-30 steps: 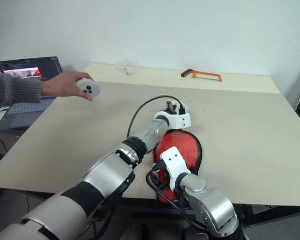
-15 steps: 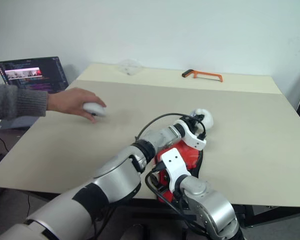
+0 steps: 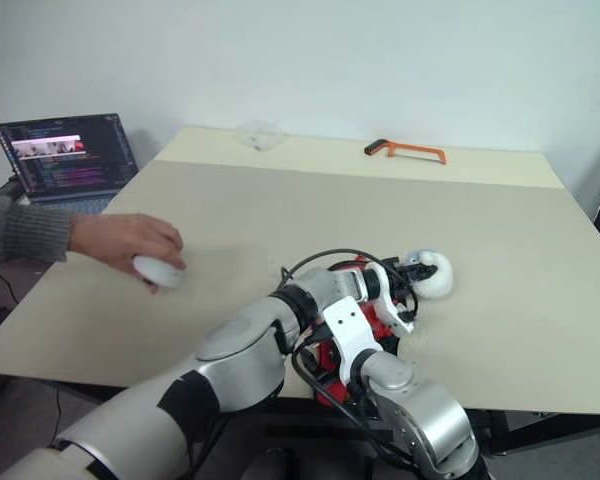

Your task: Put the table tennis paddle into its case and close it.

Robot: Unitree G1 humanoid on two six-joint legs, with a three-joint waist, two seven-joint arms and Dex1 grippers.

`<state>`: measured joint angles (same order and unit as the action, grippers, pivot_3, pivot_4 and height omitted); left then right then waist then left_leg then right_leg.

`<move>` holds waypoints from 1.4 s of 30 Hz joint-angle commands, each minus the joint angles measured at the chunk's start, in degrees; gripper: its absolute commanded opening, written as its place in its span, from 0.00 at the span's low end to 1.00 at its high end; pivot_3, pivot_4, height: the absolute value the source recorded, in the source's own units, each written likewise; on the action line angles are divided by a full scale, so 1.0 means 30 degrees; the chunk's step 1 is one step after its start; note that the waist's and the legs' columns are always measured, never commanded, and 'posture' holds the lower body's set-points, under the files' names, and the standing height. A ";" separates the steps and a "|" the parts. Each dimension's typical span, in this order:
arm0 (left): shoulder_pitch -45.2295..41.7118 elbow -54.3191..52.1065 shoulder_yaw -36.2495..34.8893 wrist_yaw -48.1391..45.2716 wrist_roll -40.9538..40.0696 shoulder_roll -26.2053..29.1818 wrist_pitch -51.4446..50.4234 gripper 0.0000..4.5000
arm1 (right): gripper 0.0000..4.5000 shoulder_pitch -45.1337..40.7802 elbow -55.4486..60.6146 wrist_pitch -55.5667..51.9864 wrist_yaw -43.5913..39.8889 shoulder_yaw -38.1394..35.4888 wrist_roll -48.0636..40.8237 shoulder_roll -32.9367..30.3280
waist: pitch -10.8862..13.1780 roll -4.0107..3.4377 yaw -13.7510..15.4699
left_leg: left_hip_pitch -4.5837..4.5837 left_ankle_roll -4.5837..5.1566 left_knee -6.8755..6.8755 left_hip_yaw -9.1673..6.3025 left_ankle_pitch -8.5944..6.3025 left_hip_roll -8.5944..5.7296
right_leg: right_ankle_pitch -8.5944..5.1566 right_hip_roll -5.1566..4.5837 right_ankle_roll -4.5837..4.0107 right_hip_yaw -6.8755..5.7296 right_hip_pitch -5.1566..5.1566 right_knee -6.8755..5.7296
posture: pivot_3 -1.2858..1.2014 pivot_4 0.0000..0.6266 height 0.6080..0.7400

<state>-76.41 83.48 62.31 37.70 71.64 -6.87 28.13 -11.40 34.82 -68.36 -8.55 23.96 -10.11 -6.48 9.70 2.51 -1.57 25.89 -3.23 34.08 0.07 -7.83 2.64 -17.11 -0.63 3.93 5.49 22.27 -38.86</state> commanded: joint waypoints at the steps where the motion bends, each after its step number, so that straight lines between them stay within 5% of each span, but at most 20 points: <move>1: -0.0168 -0.1018 0.1038 0.2286 0.0829 -0.0917 0.0963 0.10 | 1.00 0.0160 -0.2630 -0.0815 -0.0507 0.0687 -0.0298 -0.0120 | -0.0047 0.0001 0.0001 | -0.0002 -0.0001 0.0000 -0.0001 -0.0001 0.0000 | -0.0001 0.0000 0.0000 -0.0001 -0.0003 0.0000 | 0.52 0.24 1.00; 10: 0.0249 -0.1141 0.3263 0.5544 0.2532 -0.1333 0.1879 0.10 | 1.00 -0.0454 -0.3543 -0.0109 -0.0829 0.0608 -0.0112 -0.0207 | -0.0357 -0.0005 -0.0023 | -0.0075 -0.0015 0.0004 0.0000 -0.0009 0.0000 | -0.0060 -0.0001 -0.0107 0.0004 -0.0015 -0.0006 | 0.52 0.24 1.00; 17: 0.1134 -0.0768 -0.0606 -0.0053 -0.1338 -0.1173 0.2261 0.10 | 1.00 -0.0530 -0.3718 0.0132 -0.0975 0.0457 -0.0046 -0.0315 | -0.0464 -0.0030 -0.0023 | -0.0084 -0.0014 -0.0005 0.0005 -0.0009 0.0002 | -0.0093 0.0000 -0.0138 -0.0002 -0.0022 -0.0010 | 0.52 0.24 1.00; 28: 0.1473 -0.1021 -0.5086 -0.5119 -0.5352 0.0162 0.2446 0.99 | 1.00 -0.1135 -0.4887 0.1108 -0.1614 0.0579 0.0099 -0.0610 | -0.0461 -0.0029 -0.0145 | -0.0089 -0.0010 -0.0004 0.0000 -0.0006 0.0003 | -0.0070 0.0006 -0.0124 0.0008 -0.0035 -0.0039 | 0.52 0.24 1.00; 36: 0.1757 -0.1378 -1.0454 -1.2255 -1.0867 0.2623 0.4766 0.99 | 1.00 -0.2312 -0.7442 0.3645 -0.2746 0.0652 0.0490 -0.1382 | -0.0431 -0.0036 -0.0167 | -0.0058 0.0090 -0.0003 0.0007 0.0058 0.0005 | 0.0025 0.0011 -0.0039 0.0014 -0.0009 -0.0029 | 0.52 0.24 1.00; 42: 0.2215 -0.2016 -1.4757 -2.2057 -1.6103 0.4637 0.5743 0.99 | 1.00 -0.3227 -0.9223 0.5442 -0.3412 0.0520 0.0787 -0.1560 | -0.0432 -0.0039 -0.0139 | -0.0062 0.0096 -0.0007 0.0005 0.0061 0.0010 | 0.0025 0.0018 -0.0034 0.0005 -0.0016 -0.0026 | 0.52 0.24 1.00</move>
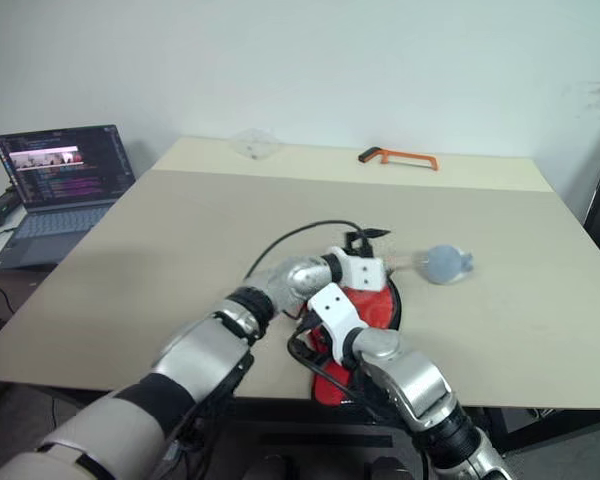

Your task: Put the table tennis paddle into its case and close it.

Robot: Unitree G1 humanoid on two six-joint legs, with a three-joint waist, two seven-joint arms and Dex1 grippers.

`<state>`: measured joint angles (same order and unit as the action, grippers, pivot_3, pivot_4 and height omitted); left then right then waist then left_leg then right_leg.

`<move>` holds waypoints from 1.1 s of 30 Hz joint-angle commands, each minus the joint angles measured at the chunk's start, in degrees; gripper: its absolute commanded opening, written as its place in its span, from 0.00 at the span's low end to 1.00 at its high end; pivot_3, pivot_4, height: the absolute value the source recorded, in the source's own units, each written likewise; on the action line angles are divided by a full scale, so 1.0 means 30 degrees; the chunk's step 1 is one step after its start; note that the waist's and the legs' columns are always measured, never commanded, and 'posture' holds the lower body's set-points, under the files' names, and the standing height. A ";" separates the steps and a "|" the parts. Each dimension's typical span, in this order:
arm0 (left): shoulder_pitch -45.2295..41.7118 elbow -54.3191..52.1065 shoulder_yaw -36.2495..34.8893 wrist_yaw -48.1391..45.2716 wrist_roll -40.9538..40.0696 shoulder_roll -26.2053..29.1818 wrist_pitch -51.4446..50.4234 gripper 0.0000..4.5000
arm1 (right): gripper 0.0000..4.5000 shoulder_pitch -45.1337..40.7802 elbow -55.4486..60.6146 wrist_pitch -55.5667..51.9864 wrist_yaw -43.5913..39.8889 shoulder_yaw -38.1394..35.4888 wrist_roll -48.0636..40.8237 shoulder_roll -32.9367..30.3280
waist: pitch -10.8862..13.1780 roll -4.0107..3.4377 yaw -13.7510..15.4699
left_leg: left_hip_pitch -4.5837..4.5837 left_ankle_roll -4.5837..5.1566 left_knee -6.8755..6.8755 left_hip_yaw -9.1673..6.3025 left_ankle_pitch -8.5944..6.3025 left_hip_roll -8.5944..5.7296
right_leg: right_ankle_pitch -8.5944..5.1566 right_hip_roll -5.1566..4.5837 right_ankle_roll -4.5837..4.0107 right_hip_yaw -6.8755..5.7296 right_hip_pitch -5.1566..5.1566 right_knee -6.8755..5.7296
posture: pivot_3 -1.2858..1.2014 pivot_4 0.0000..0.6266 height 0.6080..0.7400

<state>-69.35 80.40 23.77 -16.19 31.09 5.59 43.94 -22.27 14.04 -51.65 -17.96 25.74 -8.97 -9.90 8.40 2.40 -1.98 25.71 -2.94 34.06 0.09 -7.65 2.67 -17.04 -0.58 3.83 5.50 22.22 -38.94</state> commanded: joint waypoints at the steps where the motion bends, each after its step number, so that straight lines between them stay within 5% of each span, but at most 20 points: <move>1: -0.0094 -0.1179 -0.2686 -0.5483 -0.3549 0.0758 0.0359 0.99 | 1.00 0.0271 -0.2565 0.0170 -0.0414 -0.0068 0.0467 -0.0473 | 0.0000 0.0000 -0.0011 | 0.0000 0.0000 0.0001 0.0001 0.0000 0.0000 | -0.0005 0.0000 -0.0010 0.0001 0.0000 0.0001 | 0.52 0.24 1.00; 7: 0.0344 -0.2618 -0.6084 -1.2442 -0.8050 0.2378 -0.1596 0.99 | 1.00 -0.0071 -0.2750 0.0969 -0.1575 -0.0370 0.0537 -0.1034 | 0.0000 -0.0002 -0.0018 | 0.0001 0.0006 0.0003 -0.0001 0.0004 0.0004 | -0.0031 0.0000 -0.0067 0.0003 -0.0013 0.0000 | 0.52 0.24 1.00; 14: 0.0998 -0.5419 -0.9293 -1.7578 -1.2565 0.5002 -0.7315 0.99 | 1.00 -0.1253 0.2094 0.1158 -0.5156 -0.1711 -0.1245 -0.3710 | 0.0064 -0.0035 -0.0029 | 0.0043 0.0012 0.0001 -0.0015 0.0007 0.0011 | -0.0004 0.0006 0.0000 -0.0007 0.0012 0.0000 | 0.52 0.24 1.00; 21: 0.3912 -1.2108 -0.9472 -2.0149 -1.5158 0.6007 -1.3189 0.99 | 1.00 -0.2486 0.4454 -0.1311 -0.6765 -0.5515 -0.4276 -0.5572 | 0.0312 -0.0064 -0.0099 | 0.0076 0.0010 -0.0042 -0.0057 0.0002 0.0039 | -0.0021 0.0033 -0.0077 -0.0060 0.0034 -0.0008 | 0.52 0.24 1.00; 27: 0.9614 -2.0711 -0.7351 -1.8321 -1.5549 0.4712 -1.6277 0.99 | 1.00 -0.3228 0.2682 -0.1968 -0.5844 -1.0470 -0.5669 -0.6538 | 0.0383 -0.0067 -0.0001 | 0.0074 -0.0002 -0.0035 -0.0047 -0.0008 0.0032 | -0.0006 -0.0006 -0.0105 -0.0059 0.0017 -0.0007 | 0.52 0.24 1.00; 33: 1.0665 -2.0480 -0.6789 -1.5129 -1.4228 0.3708 -1.5465 0.99 | 1.00 -0.5255 -0.0774 -0.2141 -0.2645 -1.3717 -0.5477 -0.6017 | 0.0442 -0.0094 -0.0042 | 0.0048 0.0030 -0.0011 -0.0041 0.0015 0.0035 | 0.0016 0.0025 -0.0061 -0.0010 0.0020 -0.0014 | 0.52 0.24 1.00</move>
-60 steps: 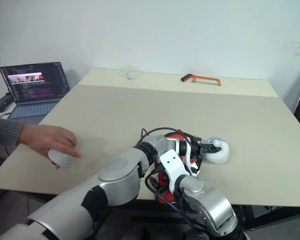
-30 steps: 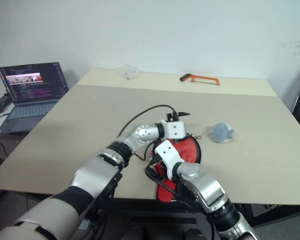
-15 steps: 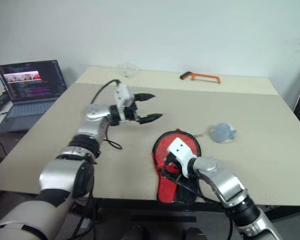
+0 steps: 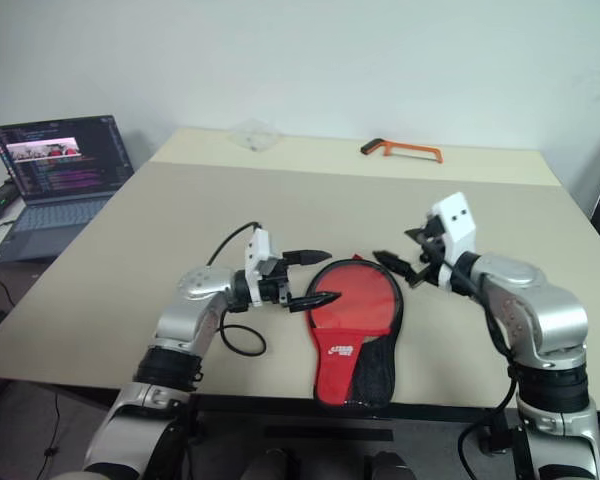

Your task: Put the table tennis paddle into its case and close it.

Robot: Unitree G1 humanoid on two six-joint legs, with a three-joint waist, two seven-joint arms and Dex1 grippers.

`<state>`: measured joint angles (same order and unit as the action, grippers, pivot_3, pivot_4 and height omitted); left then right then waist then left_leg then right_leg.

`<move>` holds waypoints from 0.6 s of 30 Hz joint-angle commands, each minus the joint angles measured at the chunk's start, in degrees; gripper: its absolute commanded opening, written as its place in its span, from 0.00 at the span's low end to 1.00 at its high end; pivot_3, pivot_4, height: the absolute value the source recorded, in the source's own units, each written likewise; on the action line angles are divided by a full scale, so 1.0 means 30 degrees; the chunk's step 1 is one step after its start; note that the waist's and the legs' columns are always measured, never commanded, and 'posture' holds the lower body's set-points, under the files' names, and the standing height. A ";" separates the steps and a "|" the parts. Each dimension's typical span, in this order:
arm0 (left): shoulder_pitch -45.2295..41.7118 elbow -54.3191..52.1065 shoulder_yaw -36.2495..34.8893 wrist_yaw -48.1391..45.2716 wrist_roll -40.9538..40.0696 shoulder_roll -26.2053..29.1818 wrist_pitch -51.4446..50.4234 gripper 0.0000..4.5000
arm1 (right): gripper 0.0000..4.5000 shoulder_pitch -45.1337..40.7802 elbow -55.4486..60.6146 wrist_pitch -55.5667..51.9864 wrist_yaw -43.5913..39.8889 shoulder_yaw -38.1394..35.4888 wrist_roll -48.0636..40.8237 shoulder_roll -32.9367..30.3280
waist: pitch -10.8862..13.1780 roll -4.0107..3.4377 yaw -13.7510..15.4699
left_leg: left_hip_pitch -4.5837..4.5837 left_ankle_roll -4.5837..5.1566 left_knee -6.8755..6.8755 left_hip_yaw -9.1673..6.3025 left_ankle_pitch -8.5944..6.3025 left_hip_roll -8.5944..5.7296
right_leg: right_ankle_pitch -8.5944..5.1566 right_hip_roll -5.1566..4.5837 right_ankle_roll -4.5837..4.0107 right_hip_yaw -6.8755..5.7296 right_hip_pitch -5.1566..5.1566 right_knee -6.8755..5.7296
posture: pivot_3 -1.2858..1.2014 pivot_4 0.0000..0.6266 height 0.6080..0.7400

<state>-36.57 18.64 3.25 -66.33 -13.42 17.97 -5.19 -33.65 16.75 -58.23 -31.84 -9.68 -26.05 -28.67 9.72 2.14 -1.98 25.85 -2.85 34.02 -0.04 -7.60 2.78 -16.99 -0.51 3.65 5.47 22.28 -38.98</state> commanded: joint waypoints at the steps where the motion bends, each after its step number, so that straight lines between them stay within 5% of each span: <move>1: -0.0308 0.0489 0.0168 0.2172 0.0804 -0.0722 0.1095 0.99 | 1.00 -0.1939 -0.2814 0.0081 0.2949 -0.2400 0.0605 0.0348 | 0.0006 -0.0013 -0.0053 | -0.0018 0.0001 0.0005 0.0018 0.0000 0.0000 | 0.0005 -0.0001 0.0011 0.0021 -0.0008 0.0000 | 0.52 0.24 1.00; 9: 0.0071 0.1194 0.1442 0.3736 0.1459 -0.2275 0.1520 0.99 | 1.00 -0.3777 -0.8525 0.0395 0.7247 -0.3989 0.2103 0.0795 | 0.0022 -0.0037 0.0024 | 0.0010 0.0016 -0.0022 0.0052 0.0008 -0.0021 | 0.0031 -0.0022 -0.0017 0.0030 0.0010 0.0026 | 0.52 0.24 1.00; 18: 0.0711 0.1750 0.2374 0.5936 0.2370 -0.3574 0.0734 0.99 | 1.00 -0.4489 -1.2070 0.0380 0.8110 -0.4643 0.1812 0.1286 | 0.0061 -0.0112 -0.0057 | 0.0008 0.0023 -0.0024 0.0041 0.0004 -0.0021 | 0.0029 -0.0006 -0.0017 0.0030 0.0012 0.0014 | 0.52 0.24 1.00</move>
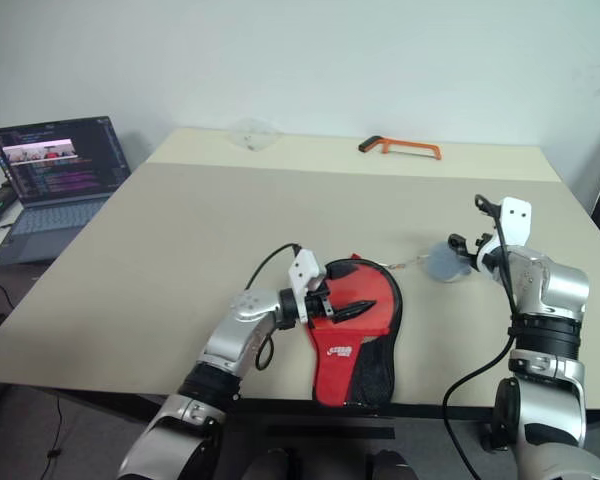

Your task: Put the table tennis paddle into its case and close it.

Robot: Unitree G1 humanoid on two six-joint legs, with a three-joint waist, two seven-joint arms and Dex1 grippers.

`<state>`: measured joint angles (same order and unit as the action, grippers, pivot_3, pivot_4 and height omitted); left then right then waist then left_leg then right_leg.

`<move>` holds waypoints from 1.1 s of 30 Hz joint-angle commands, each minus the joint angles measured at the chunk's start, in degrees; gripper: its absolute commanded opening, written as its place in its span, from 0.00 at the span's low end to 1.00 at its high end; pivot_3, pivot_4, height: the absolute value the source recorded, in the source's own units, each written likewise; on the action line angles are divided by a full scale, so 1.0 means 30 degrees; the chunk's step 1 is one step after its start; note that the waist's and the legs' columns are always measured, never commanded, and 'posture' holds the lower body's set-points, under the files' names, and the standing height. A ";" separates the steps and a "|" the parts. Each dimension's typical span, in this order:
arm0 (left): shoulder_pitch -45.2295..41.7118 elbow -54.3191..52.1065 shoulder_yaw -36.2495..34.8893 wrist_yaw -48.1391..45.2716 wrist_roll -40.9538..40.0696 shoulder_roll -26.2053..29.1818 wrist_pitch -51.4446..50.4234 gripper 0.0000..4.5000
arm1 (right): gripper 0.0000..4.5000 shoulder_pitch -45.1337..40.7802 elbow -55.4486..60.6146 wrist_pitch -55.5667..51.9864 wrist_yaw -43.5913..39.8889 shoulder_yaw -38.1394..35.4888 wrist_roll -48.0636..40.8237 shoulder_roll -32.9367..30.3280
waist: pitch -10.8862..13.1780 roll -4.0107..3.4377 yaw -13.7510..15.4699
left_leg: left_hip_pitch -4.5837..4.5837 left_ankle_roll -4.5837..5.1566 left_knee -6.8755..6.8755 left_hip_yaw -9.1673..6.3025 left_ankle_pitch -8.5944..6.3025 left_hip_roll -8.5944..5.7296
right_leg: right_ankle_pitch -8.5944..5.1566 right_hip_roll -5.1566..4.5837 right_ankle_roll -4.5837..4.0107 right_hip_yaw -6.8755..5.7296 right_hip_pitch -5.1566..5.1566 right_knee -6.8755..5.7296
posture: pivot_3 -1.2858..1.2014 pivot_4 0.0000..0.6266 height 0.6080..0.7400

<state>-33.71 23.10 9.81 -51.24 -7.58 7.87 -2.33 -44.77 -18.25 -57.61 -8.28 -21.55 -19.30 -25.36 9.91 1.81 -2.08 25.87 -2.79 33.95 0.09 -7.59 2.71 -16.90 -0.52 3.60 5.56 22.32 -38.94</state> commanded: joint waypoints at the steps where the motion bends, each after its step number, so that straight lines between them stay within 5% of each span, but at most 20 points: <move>1: -0.0274 0.0487 0.0338 0.1144 0.0702 -0.0194 -0.0247 0.99 | 1.00 -0.0818 -0.0584 0.0023 0.0287 -0.0762 -0.0537 0.0303 | 0.0000 -0.0001 -0.0041 | -0.0003 0.0000 0.0006 0.0002 0.0001 0.0000 | 0.0001 0.0000 0.0003 0.0005 -0.0004 0.0000 | 0.52 0.24 1.00; 13: -0.2367 0.5936 0.0954 0.3062 0.2658 -0.0823 0.0044 0.99 | 1.00 -0.0401 -0.0346 -0.1155 0.1188 -0.0997 -0.0979 0.1589 | -0.0034 -0.0034 -0.0054 | -0.0016 0.0004 0.0030 -0.0009 0.0004 -0.0008 | -0.0001 -0.0001 0.0050 0.0002 -0.0033 0.0003 | 0.52 0.24 1.00; 20: -0.2386 0.5431 0.0929 0.2275 0.2270 -0.1044 -0.1024 0.99 | 1.00 0.0314 0.0373 -0.1633 0.1808 -0.0906 -0.0762 0.1718 | -0.0056 -0.0064 -0.0045 | -0.0020 0.0004 0.0030 -0.0012 0.0004 -0.0009 | -0.0019 -0.0001 0.0086 0.0004 -0.0042 0.0006 | 0.52 0.24 1.00; 23: -0.2111 0.5184 0.0995 0.2182 0.2304 -0.1001 -0.1176 1.00 | 0.88 0.0664 0.0761 -0.1786 0.2061 -0.1038 -0.0845 0.1885 | -0.0063 -0.0074 -0.0056 | -0.0021 0.0004 0.0027 -0.0010 0.0004 -0.0007 | -0.0021 -0.0001 0.0087 0.0004 -0.0042 0.0013 | 0.52 0.24 1.00; 33: -0.1705 0.4414 0.0885 0.2512 0.2260 -0.1196 -0.2065 1.00 | 0.17 0.0253 0.1748 -0.2009 0.2757 -0.1354 -0.1001 0.2457 | -0.0088 -0.0092 -0.0067 | -0.0024 0.0004 0.0026 -0.0015 0.0004 -0.0007 | -0.0026 0.0000 0.0090 0.0002 -0.0042 0.0012 | 0.52 0.24 1.00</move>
<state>-40.70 34.92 10.94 -43.47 -1.50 4.76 -6.67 -43.46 -14.35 -63.25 -0.59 -24.83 -21.69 -17.72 9.64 1.53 -2.29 25.80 -2.77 34.03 0.04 -7.58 2.69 -16.98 -0.52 3.86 5.57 22.19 -38.91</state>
